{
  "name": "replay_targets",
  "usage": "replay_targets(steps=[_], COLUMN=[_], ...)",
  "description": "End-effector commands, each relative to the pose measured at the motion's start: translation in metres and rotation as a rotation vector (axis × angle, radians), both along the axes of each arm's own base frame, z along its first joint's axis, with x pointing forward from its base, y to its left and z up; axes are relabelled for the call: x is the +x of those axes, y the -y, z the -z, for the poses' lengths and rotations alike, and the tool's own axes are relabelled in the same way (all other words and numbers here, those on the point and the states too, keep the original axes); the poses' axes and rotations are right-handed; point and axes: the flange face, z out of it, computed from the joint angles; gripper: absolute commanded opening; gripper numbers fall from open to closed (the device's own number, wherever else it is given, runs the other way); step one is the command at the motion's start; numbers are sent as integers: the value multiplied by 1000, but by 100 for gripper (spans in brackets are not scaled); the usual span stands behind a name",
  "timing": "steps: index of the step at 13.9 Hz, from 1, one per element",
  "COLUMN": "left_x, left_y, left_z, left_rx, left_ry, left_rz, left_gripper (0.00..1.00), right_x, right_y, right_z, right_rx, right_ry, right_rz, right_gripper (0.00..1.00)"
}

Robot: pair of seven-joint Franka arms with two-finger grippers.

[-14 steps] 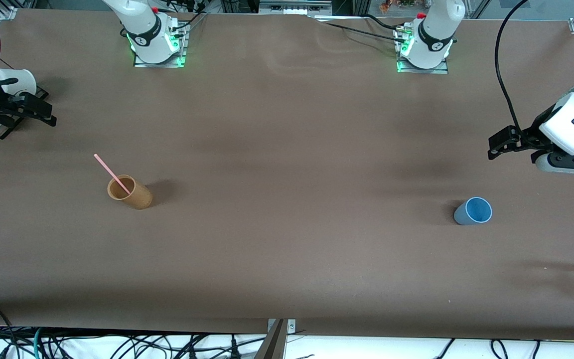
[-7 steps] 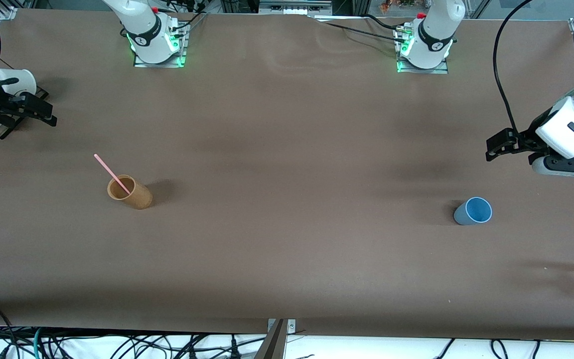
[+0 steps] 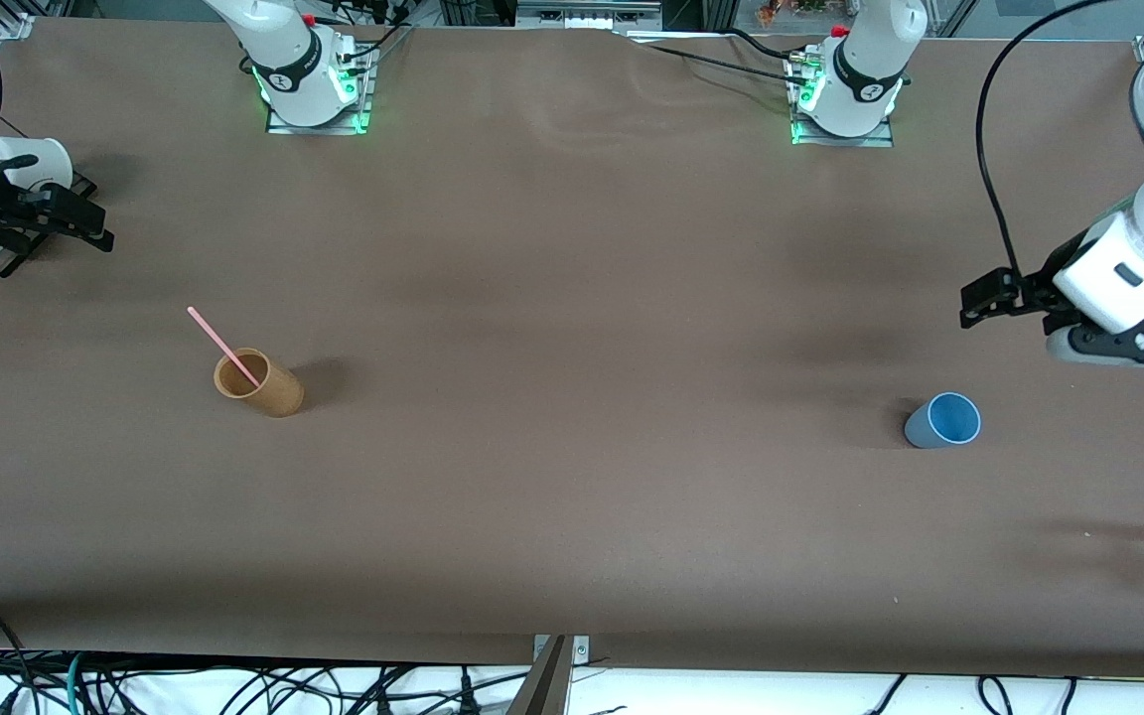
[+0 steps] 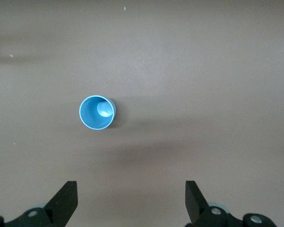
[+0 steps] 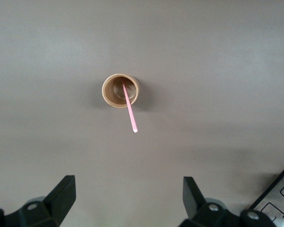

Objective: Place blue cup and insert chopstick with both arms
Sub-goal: 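Move the left gripper down toward the blue cup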

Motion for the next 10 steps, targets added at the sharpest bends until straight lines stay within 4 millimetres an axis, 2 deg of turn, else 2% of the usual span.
replay_targets(steps=[1, 4, 8, 10], left_x=[23, 30, 38, 41], left_y=[-28, -81, -117, -126], left_z=[36, 80, 147, 184], left_rx=[27, 29, 26, 29], left_ry=[7, 13, -28, -28], left_rz=[17, 124, 97, 73], left_gripper=[100, 100, 100, 100], right_x=[-2, -2, -2, -2], right_y=[-2, -2, -2, -4], right_z=[-5, -5, -6, -6], right_rx=[2, 2, 2, 2], right_ry=[6, 6, 7, 7], right_rz=[-14, -14, -14, -17], right_gripper=[100, 100, 100, 100])
